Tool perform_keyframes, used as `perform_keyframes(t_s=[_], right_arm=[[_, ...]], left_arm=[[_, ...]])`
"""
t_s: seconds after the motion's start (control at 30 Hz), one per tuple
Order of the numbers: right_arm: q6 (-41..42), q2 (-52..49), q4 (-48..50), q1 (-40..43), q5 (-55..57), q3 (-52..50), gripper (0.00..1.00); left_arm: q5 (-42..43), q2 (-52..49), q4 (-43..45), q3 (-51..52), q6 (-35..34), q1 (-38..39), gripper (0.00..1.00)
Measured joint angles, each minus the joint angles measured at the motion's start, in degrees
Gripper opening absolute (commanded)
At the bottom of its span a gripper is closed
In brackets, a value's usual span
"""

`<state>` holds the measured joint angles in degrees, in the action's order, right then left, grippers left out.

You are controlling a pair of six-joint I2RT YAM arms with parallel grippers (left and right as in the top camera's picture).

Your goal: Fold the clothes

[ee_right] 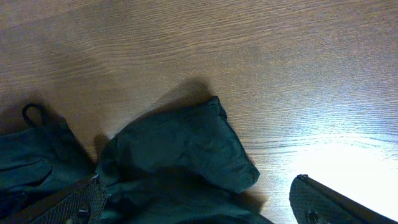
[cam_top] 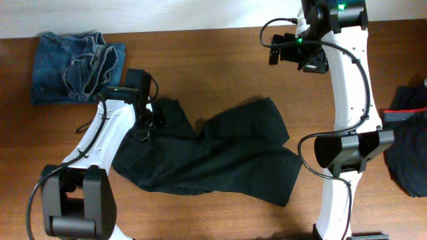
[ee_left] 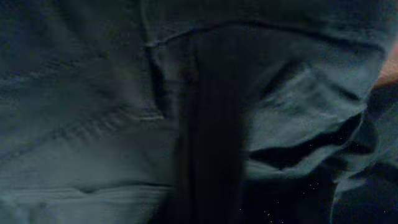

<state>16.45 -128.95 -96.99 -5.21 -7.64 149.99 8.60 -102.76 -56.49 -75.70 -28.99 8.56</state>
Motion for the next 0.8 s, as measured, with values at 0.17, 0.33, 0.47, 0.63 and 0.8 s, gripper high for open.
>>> perform_keyframes(t_s=[0.17, 0.33, 0.47, 0.63, 0.8], right_arm=[[0.07, 0.09, 0.0, 0.46, -0.02, 0.0, 0.96], [0.0, 2.67, 0.0, 4.13, -0.02, -0.02, 0.96], [0.02, 8.52, 0.0, 9.29, 0.0, -0.02, 0.96], [0.02, 18.91, 0.02, 14.38, 0.02, 0.0, 1.0], [0.04, 29.31, 0.02, 19.65, 0.02, 0.15, 0.99]], left_arm=[[0.17, 0.0, -2.08, -0.02, 0.02, 0.0, 0.01], [0.2, 0.11, -4.15, -0.46, 1.66, 0.0, 0.01], [0.52, 2.58, -4.57, -1.07, 4.07, 0.0, 0.01], [1.42, 10.91, -4.72, -2.36, 7.02, 0.0, 0.01], [1.73, 21.07, -4.61, -3.06, 9.18, 0.0, 0.01]])
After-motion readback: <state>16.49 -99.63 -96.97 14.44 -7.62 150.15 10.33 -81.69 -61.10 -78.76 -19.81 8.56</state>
